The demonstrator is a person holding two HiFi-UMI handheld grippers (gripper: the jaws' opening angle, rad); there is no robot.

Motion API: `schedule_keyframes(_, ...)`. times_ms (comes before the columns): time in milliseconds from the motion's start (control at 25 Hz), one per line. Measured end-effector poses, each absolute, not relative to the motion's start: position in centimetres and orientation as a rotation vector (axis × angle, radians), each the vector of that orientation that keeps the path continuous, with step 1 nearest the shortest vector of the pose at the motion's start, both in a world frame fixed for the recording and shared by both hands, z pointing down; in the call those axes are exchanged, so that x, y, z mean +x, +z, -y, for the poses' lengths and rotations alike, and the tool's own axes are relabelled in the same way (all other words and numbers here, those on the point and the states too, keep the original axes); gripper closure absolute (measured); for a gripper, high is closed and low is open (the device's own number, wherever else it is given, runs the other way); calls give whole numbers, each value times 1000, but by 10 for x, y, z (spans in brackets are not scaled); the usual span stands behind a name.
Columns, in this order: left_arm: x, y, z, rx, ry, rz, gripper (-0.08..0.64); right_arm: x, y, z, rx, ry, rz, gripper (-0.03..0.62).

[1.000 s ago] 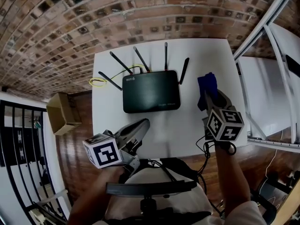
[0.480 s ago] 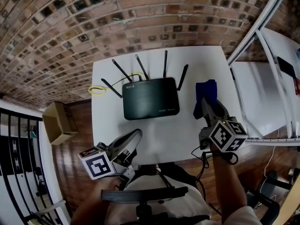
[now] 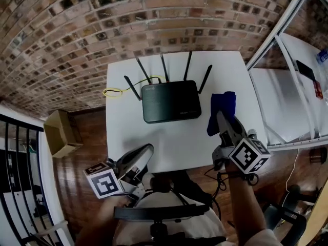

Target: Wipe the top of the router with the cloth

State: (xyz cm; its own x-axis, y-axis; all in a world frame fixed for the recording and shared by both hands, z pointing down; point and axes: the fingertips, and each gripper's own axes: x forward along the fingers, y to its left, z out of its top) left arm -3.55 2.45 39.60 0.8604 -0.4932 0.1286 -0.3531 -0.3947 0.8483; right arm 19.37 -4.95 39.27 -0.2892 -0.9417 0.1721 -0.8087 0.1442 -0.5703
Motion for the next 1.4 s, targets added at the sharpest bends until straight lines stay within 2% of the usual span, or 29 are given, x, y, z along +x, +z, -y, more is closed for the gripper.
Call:
schedule_keyframes(440, -64, 358, -81, 2032, -314, 520, 541, 145, 376, -25, -1565, -947, -2059, 479)
schedule_keyframes(640, -71, 354, -106, 2043, -323, 486, 541, 161, 369, -60, -1421, -849, -1993, 479)
schedule_keyframes(1400, -70, 333, -176, 2073, -326, 385, 541, 115, 307, -148, -1466, -804, -2092, 480)
